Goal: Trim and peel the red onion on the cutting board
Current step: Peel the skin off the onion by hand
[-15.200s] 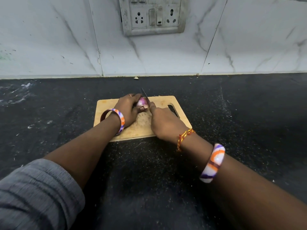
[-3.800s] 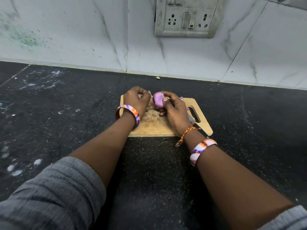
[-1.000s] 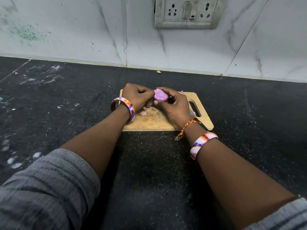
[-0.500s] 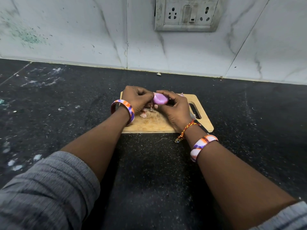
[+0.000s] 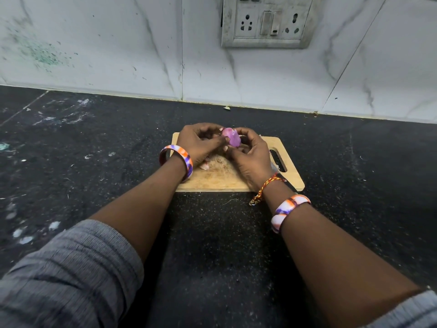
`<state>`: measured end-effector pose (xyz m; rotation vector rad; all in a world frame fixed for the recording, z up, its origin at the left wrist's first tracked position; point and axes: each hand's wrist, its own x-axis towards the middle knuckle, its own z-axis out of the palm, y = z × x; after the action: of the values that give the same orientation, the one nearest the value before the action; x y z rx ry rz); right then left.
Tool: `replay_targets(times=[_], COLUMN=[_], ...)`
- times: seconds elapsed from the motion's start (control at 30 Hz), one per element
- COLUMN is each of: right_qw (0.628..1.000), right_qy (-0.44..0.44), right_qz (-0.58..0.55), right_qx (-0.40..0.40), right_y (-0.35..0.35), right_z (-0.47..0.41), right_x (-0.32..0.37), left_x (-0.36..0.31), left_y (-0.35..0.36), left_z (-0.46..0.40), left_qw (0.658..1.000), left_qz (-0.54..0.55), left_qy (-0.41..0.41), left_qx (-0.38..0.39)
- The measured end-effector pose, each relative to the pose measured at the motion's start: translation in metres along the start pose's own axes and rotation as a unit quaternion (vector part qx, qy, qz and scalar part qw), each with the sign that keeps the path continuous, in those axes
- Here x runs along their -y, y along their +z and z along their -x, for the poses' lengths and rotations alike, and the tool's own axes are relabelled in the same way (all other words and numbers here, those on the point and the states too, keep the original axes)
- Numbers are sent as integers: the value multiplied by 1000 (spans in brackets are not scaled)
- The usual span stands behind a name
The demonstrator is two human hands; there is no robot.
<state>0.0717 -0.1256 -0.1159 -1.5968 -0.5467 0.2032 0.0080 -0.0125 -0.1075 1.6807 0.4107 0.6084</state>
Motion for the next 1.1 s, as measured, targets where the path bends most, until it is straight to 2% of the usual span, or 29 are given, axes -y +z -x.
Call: replay_targets(times=[0.1,0.23,0.4,0.63,0.77,0.9,1.1], right_qw=[1000,1000,997,995,998,999,997], right_qy=[-14,-18,22,40,10,-19,-16], right_qz=[8,10,-67,-88,-56,-34,-59], right_qx=[-2,-3,20,24,24,31,47], right_y=[0,1,0,0,-1,-1,-2], right_z=[-1,-4,-1,-2,-3,-1,1], right_x=[-2,-5,-1,1,-3,-3,2], left_x=[0,2,9,-2,-2,-5,-1], left_y=[-2,-2,-3,2,-1,-1,-4], left_z=[-1,-4,-7,-2,-1,1,-6], left_qw=[999,999,997,998,996,997,994], left_qz=[13,4,-13,51,66,55,93], left_qy=[2,2,-22,-27,-12,-2,-49], left_qx=[-38,-48,-71,13,55,56,29])
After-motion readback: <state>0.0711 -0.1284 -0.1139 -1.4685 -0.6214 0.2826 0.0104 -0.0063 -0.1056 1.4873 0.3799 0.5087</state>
